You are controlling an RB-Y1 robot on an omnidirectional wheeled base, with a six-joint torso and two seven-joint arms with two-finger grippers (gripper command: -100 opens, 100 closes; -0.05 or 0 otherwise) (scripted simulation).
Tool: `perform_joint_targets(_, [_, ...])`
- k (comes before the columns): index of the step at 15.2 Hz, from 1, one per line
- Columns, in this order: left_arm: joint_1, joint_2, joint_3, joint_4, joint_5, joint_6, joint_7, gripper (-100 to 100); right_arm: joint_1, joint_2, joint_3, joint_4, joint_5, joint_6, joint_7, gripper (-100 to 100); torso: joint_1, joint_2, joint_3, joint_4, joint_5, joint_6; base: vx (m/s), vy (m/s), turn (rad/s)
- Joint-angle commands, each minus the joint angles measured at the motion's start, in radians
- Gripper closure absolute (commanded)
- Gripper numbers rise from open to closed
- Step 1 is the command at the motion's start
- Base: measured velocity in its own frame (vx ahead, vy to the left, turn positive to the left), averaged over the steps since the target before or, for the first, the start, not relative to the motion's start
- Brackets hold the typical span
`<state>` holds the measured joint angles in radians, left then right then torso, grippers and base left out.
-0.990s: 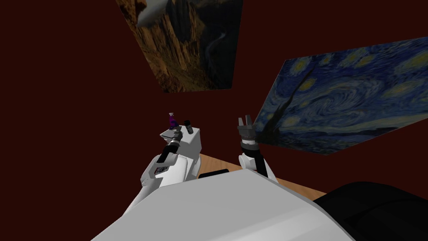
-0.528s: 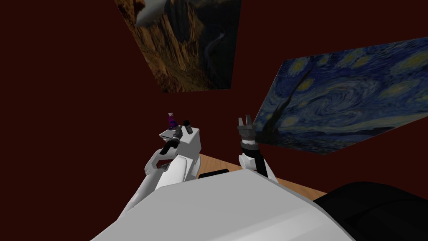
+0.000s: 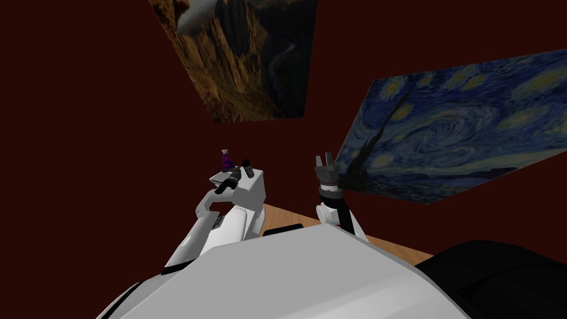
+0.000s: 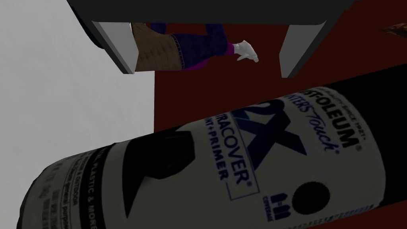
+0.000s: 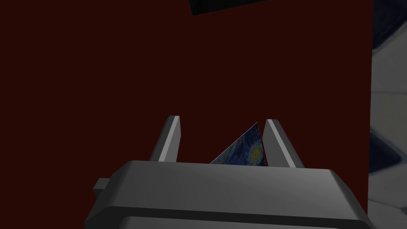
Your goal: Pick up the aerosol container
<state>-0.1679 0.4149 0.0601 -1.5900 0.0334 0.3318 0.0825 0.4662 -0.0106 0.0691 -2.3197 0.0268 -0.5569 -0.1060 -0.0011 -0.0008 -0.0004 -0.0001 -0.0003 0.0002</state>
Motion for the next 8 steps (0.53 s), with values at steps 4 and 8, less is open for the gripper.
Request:
perform_joint_targets(4, [-0.085,0.037,0.002,0.078,0.024,0.113,0.005,-100,0.000,0.000,0.000,0.000,0.000,0.000,0.000,0,0.000,0.000,0.000,0.000,0.000,0.000,0.002,-0.018,-0.011])
perform_joint_targets(8, [-0.147,0.060,0.004,0.136,0.039,0.184,0.008,-100,0.000,0.000,0.000,0.000,0.000,0.000,0.000,0,0.000,0.000,0.000,0.000,0.000,0.000,0.002,-0.015,-0.011])
